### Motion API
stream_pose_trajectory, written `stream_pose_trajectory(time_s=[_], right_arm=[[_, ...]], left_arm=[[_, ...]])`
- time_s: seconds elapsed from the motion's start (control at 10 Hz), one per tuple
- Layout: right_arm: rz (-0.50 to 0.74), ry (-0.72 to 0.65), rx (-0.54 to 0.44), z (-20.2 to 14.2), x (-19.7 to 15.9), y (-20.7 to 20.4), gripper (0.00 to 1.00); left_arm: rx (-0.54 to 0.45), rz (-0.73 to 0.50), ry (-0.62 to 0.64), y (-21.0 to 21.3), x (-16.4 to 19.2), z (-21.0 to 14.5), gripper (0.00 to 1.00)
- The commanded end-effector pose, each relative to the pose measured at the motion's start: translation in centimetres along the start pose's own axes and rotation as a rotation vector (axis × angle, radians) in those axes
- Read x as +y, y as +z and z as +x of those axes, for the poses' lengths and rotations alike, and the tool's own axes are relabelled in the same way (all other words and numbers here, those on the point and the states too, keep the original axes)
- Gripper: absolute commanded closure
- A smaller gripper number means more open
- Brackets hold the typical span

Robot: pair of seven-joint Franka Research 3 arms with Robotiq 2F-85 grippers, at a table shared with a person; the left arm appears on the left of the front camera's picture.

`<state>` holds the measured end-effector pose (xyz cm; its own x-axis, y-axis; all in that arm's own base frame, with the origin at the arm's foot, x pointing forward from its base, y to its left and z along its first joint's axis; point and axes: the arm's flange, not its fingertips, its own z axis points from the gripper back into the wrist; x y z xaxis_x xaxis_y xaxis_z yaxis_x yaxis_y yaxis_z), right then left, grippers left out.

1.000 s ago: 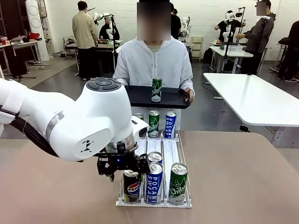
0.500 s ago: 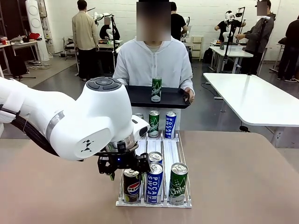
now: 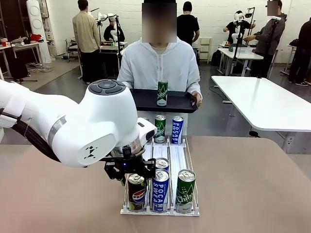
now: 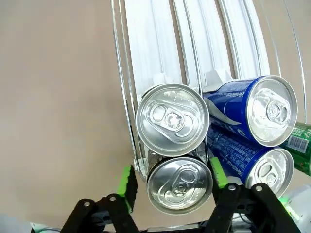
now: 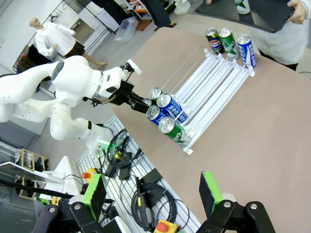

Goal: Retrieve and hand over the desired beverage to the person.
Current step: Pick up another can of the same type that the person held from the Automatic Can Dispenser.

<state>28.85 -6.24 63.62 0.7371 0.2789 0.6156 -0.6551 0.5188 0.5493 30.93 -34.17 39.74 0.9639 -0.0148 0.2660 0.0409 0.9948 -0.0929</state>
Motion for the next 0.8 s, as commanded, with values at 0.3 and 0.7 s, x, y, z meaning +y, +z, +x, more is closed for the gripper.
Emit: stream_pose_trajectory(time_s=[0.3,0.7], right_arm=[[0.032,0.015,-0.022,0.2,-0.1,-0.1,0.00],[0.032,0.015,-0.022,0.2,-0.1,-0.1,0.00]], left_arm=[[-0.010,-0.002,0.000,-0.8,0.4,-0.1,0.94],[0.032,-0.021,-0.026,0.9,-0.2,-0.1,1.00]])
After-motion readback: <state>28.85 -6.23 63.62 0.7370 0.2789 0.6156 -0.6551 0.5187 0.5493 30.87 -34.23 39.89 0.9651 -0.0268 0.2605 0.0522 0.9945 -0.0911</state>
